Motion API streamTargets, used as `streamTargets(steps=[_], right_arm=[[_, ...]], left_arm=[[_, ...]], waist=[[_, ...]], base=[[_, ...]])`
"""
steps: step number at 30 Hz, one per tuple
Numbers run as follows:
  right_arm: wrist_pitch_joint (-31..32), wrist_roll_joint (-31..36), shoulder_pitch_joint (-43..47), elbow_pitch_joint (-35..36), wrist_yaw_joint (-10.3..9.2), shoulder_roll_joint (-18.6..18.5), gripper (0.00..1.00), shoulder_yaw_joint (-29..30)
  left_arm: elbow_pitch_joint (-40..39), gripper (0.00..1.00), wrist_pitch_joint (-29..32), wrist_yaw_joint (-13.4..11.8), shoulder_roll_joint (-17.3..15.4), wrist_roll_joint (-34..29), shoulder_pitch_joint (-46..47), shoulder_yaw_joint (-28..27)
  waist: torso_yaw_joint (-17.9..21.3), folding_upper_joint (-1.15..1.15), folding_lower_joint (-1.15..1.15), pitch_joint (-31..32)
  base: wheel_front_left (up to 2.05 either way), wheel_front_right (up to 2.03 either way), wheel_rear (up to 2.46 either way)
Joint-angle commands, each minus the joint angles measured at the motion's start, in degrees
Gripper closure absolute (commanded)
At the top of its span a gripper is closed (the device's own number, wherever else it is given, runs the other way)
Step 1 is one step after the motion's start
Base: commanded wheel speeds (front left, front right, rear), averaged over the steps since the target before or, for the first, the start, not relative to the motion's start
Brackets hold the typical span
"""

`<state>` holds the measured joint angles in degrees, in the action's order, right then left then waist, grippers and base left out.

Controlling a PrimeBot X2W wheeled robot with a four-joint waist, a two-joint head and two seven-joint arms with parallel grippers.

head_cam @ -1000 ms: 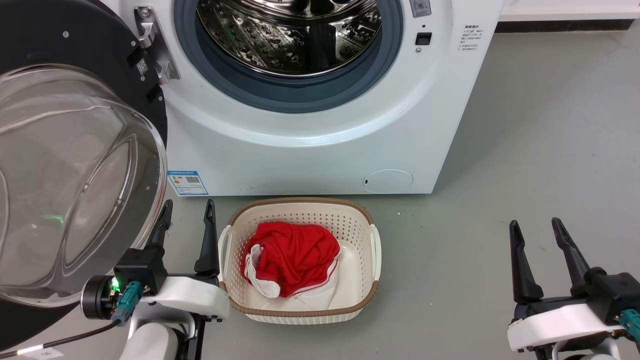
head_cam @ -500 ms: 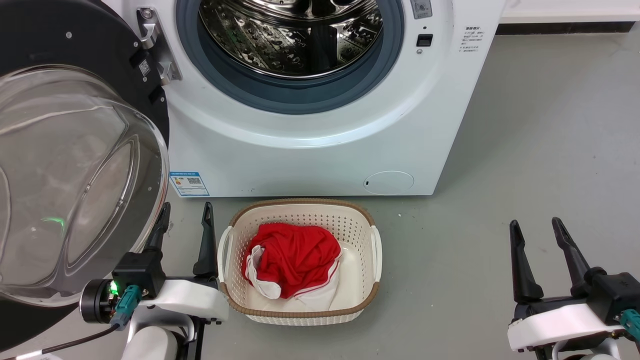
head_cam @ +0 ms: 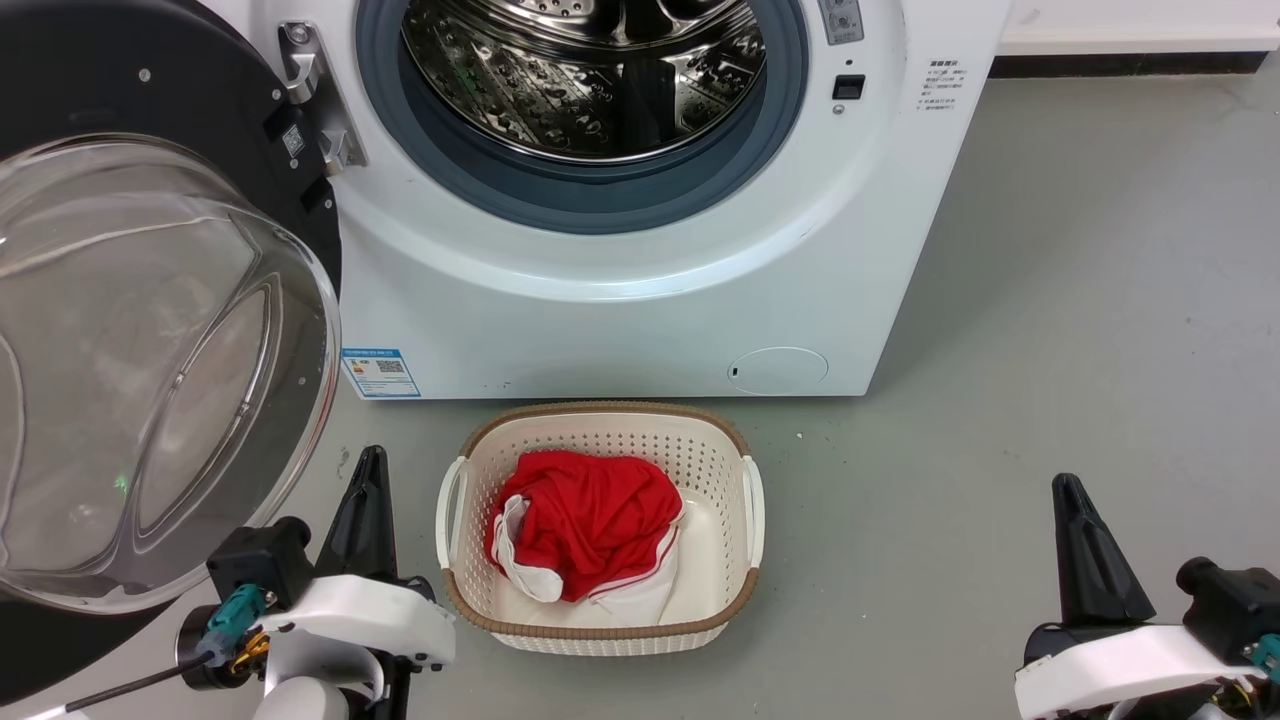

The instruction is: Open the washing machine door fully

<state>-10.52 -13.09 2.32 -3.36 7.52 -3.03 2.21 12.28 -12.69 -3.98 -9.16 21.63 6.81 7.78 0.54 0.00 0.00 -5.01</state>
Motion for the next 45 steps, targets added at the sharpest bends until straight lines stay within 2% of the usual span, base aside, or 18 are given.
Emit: streamTargets(steps=[1,21,45], right_arm=[[0.3,-2.71,-1.33,0.53,0.0,-0.48,1.0,-0.09],[3.53,-24.13,-3.46,-2.44,-0.01,-1.48,1.0,-0.41],[7.08,-43.79,-5.26,-5.09,-0.02,-1.9,1.0,-0.06]], left_arm=[[-0.78,1.0,0.47,0.38,-0.05,2.05,0.96,-0.73],[-0.23,1.0,5.36,3.32,1.61,20.16,0.54,-4.3],[0.4,1.0,10.06,6.14,3.2,37.19,0.16,-7.74]], waist=[[-0.01,0.0,0.0,0.04],[-0.09,0.0,0.0,0.86],[-0.2,0.0,0.0,1.84]], base=[[0.0,0.0,0.0],[0.0,0.0,0.0],[0.0,0.0,0.0]])
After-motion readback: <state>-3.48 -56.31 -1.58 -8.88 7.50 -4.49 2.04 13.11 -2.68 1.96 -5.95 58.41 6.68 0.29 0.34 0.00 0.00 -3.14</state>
